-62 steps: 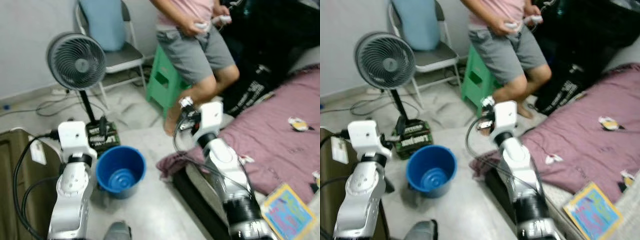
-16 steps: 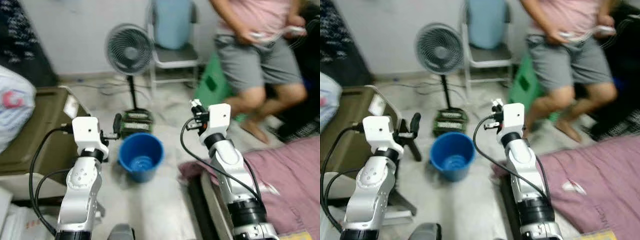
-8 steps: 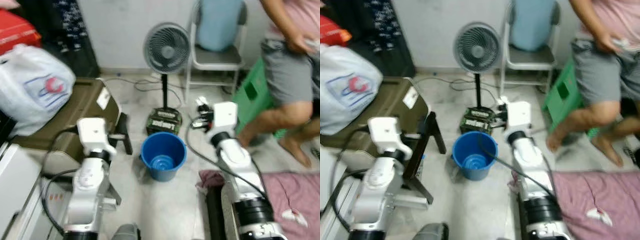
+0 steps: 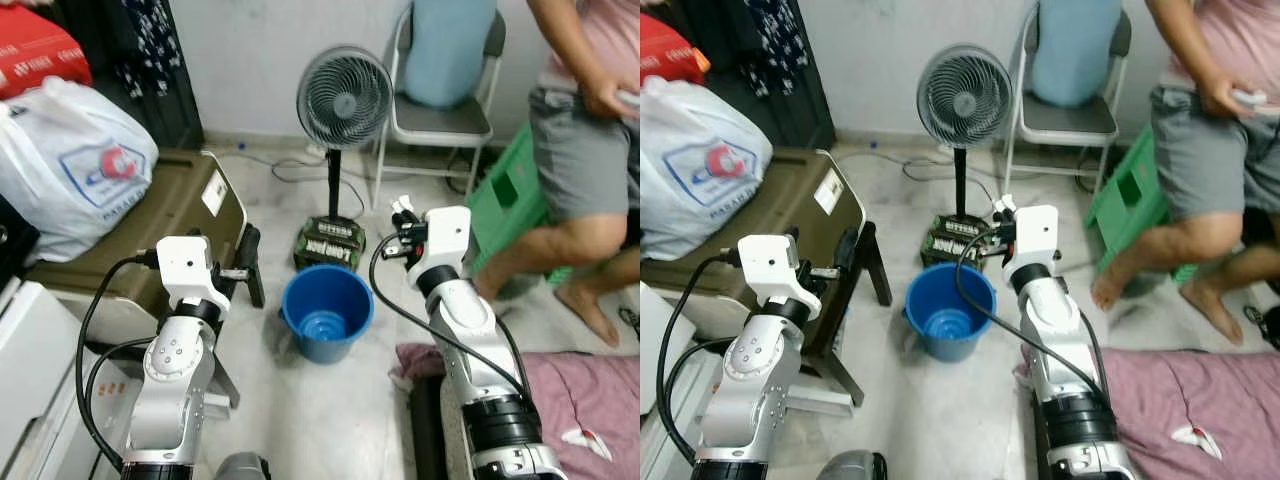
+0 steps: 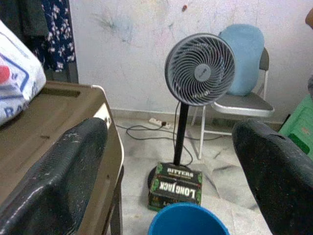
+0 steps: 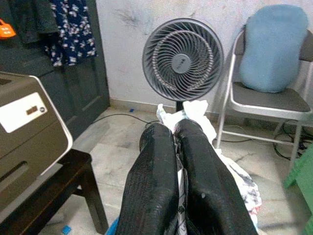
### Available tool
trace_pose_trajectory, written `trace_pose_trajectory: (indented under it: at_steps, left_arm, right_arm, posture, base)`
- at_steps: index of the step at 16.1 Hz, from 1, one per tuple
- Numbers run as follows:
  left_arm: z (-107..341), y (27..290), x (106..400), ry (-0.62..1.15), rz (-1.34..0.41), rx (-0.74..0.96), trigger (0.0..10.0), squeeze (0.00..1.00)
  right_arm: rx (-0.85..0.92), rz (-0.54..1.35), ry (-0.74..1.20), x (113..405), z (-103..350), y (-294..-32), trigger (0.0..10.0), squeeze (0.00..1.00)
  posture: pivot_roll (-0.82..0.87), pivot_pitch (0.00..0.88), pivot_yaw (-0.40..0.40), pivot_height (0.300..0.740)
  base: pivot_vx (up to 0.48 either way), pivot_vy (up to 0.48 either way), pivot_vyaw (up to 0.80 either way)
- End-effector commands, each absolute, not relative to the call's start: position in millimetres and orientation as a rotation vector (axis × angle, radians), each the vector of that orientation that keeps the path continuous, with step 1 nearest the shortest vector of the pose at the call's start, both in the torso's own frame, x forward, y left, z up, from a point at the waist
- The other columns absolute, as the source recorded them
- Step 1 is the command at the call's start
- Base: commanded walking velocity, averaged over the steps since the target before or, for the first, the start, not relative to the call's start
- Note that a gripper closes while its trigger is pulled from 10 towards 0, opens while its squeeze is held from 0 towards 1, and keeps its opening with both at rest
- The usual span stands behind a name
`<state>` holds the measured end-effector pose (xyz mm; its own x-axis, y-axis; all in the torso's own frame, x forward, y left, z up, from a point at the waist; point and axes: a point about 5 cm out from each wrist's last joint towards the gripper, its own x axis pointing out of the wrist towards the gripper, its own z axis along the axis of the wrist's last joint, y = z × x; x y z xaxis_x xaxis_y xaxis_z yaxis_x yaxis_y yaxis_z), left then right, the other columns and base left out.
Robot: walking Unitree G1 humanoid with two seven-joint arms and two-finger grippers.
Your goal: Clean up the room
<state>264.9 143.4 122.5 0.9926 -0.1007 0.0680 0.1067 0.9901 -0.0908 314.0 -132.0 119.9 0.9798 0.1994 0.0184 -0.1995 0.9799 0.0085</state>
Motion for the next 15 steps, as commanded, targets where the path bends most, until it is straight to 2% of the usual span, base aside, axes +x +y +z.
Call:
trace_pose_trajectory:
  at_steps: [1, 13, 15]
  left_arm:
    - [125.4, 144.8, 264.4, -0.079, -0.107, -0.092, 10.0, 0.00]
    - [126.5, 143.0, 265.8, -0.085, -0.110, -0.092, 10.0, 0.00]
    - [125.6, 145.4, 266.7, -0.079, -0.065, -0.072, 10.0, 0.00]
  right_arm:
    - [0.010, 0.205, -0.025, 315.7, 122.5, -131.4, 10.0, 0.00]
    - [0.018, 0.210, -0.030, 317.2, 122.9, -131.5, 10.0, 0.00]
    - [0.012, 0.208, -0.034, 317.6, 123.4, -131.6, 10.0, 0.00]
  posture:
    - [0.02, 0.020, -0.020, 0.740]
    - [0.02, 0.022, -0.022, 0.740]
    - [0.02, 0.024, -0.022, 0.740]
  base:
    - [0.375, 0.000, 0.00]
    - [0.374, 0.000, 0.00]
    - [0.000, 0.000, 0.00]
